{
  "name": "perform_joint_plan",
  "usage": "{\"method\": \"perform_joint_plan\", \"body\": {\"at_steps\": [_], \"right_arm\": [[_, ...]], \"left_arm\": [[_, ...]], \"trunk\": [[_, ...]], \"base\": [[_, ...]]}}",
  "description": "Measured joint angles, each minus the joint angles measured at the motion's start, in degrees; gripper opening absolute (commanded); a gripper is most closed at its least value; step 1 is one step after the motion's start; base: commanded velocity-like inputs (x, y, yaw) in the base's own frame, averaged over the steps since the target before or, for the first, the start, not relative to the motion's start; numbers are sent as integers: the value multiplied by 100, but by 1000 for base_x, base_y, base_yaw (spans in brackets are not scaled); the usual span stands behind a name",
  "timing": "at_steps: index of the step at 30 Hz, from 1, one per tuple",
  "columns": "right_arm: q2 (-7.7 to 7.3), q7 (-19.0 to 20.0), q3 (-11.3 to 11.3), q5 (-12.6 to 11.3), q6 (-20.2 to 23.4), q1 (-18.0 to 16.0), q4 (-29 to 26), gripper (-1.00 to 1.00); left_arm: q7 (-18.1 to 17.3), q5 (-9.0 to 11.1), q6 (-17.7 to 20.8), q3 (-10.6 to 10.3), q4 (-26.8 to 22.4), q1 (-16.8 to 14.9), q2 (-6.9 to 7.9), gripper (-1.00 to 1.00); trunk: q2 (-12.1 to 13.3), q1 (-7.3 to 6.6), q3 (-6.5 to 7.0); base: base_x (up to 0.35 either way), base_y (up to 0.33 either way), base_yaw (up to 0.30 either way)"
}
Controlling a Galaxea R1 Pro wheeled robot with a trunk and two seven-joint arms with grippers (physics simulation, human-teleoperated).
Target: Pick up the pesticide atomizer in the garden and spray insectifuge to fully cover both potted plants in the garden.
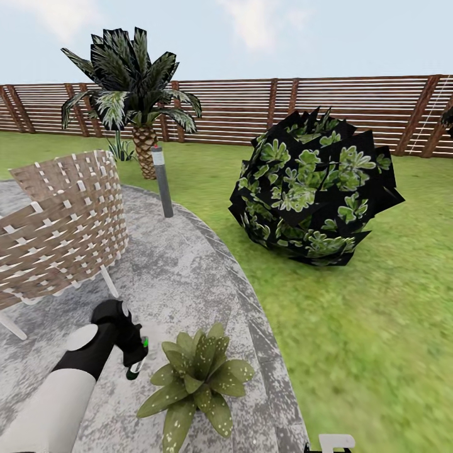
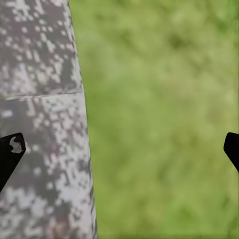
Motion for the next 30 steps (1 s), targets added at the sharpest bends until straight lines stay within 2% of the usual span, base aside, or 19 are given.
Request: {"method": "perform_joint_plan", "body": {"at_steps": [4,7,9,11,17,19,21,23,26,27,30], "right_arm": [[0,0,0,1,0,0,-2,100],[0,0,0,-5,0,0,-5,100],[0,-1,-1,-6,0,0,-5,100],[0,-1,0,-6,0,0,-5,100],[0,-1,-1,-6,0,0,-5,100],[0,-1,0,-6,0,0,-5,100],[0,-1,0,-6,0,0,-5,100],[0,0,0,-6,0,0,-7,100],[-3,0,0,-4,-4,0,-2,100],[-6,0,0,0,-7,0,1,100],[-8,1,0,1,-9,0,2,100]], "left_arm": [[8,-11,0,-2,0,0,-159,-100],[9,4,-21,26,7,22,-117,-100],[14,-2,-27,41,8,144,-88,-100],[24,0,-36,47,9,317,7,-100],[71,9,-22,84,9,368,97,-100],[283,6,0,323,9,367,96,-100],[399,10,7,746,9,362,95,-100],[430,14,14,1067,9,361,90,-100],[439,18,44,1435,8,361,86,-100],[445,16,49,1666,8,366,83,-100],[443,15,52,2136,72,373,86,-100]], "trunk": [[0,0,0],[0,0,0],[0,0,0],[0,0,0],[0,0,0],[0,0,0],[0,0,0],[0,0,0],[0,0,0],[0,0,0],[0,0,0]], "base": [[0,0,0],[0,0,83],[0,0,231],[0,0,269],[0,0,277],[0,0,278],[0,0,213],[0,0,62],[0,0,12],[0,0,2],[0,0,0]]}}
